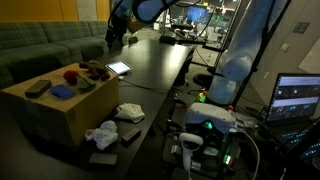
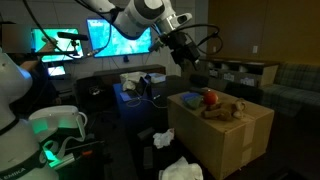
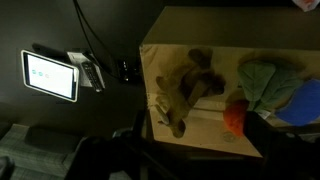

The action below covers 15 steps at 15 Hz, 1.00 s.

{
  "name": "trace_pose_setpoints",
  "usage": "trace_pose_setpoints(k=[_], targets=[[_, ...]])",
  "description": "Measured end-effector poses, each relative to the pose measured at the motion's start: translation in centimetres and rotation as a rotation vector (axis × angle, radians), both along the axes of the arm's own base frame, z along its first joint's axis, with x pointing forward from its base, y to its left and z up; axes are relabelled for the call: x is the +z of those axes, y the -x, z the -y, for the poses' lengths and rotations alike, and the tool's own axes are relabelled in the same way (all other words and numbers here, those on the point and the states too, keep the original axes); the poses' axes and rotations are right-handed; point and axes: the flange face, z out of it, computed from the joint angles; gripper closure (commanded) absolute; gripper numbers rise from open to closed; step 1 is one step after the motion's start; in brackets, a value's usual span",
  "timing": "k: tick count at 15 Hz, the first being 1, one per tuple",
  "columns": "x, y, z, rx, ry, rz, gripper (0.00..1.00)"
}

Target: Put the items on the table on to the box and the items on the box on to the table.

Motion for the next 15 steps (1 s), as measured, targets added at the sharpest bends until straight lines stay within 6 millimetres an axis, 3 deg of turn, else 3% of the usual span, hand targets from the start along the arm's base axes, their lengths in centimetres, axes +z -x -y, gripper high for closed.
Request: trace_pose_setpoints(k=[7,15], targets=[[-4.3,-5.4,0.6,0.031,-0.002,-0.004,0.0],[-11.7,-11.7,2.6,0.054,-0.092,-0.015,0.0]])
